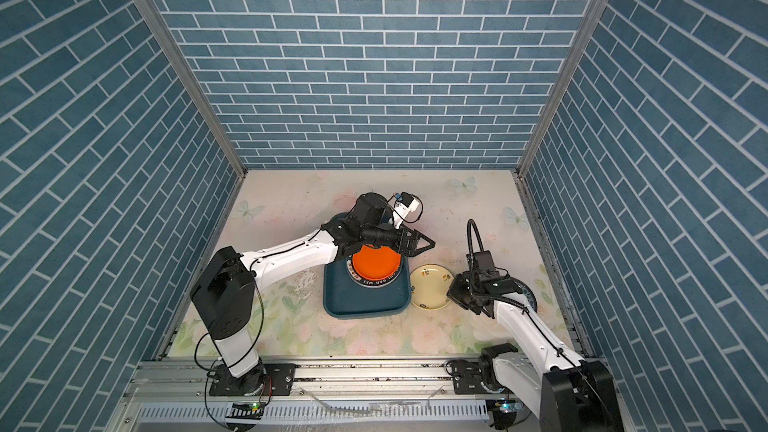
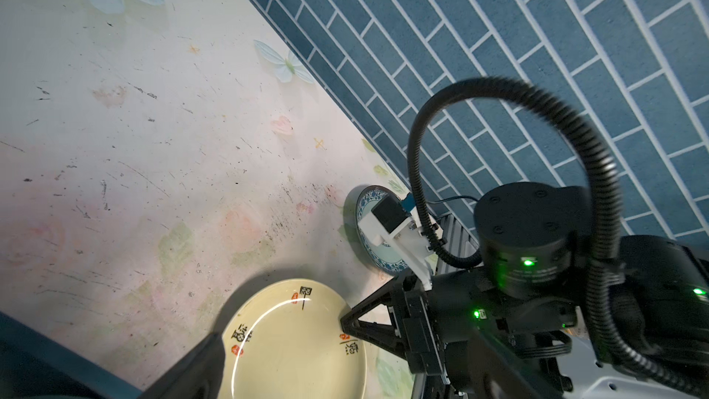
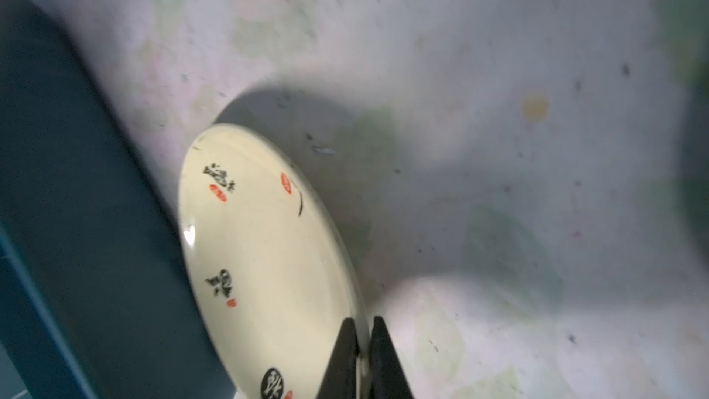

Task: Place the plates into the plastic bin on the countertop
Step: 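Close the right gripper on the edge of the cream plate, then lift the cream plate with the right gripper and carry it over the bin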

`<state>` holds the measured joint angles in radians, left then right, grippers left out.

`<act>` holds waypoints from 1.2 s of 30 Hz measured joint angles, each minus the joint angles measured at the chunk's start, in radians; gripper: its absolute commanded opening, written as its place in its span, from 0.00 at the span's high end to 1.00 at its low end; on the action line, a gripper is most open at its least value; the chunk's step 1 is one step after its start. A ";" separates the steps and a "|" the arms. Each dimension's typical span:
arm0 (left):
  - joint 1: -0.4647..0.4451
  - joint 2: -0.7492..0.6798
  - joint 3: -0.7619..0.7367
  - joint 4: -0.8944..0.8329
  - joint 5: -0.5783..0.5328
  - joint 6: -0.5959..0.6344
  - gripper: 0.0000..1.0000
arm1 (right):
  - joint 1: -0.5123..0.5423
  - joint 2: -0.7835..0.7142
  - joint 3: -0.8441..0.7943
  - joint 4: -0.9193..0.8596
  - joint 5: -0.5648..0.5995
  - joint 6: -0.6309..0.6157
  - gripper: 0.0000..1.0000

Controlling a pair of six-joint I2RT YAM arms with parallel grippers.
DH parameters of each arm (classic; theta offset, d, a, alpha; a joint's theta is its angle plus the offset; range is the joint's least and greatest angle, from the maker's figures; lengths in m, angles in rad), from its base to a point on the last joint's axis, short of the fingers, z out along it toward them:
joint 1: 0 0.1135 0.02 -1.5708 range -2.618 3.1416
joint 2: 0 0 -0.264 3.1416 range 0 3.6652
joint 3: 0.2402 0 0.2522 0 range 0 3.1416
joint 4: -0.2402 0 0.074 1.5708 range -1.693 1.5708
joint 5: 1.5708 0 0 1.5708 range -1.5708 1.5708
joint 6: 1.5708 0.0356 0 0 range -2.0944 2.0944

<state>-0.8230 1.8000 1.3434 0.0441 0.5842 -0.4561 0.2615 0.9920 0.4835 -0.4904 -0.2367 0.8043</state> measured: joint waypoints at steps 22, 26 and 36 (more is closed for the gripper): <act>0.109 -0.105 -0.127 0.114 -0.073 -0.068 0.00 | -0.012 -0.025 0.434 -0.272 0.190 -0.148 1.00; 0.130 -0.166 -0.176 0.125 -0.116 -0.071 0.00 | -0.012 0.008 0.492 -0.256 0.171 -0.158 1.00; 0.167 -0.339 -0.314 0.126 -0.235 -0.075 0.00 | 0.001 0.175 0.568 -0.116 -0.016 -0.154 1.00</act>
<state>-0.6559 1.4612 1.0290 0.1699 0.3489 -0.5308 0.2623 1.1675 1.0519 -0.6067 -0.2523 0.6502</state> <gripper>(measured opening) 0.997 0.072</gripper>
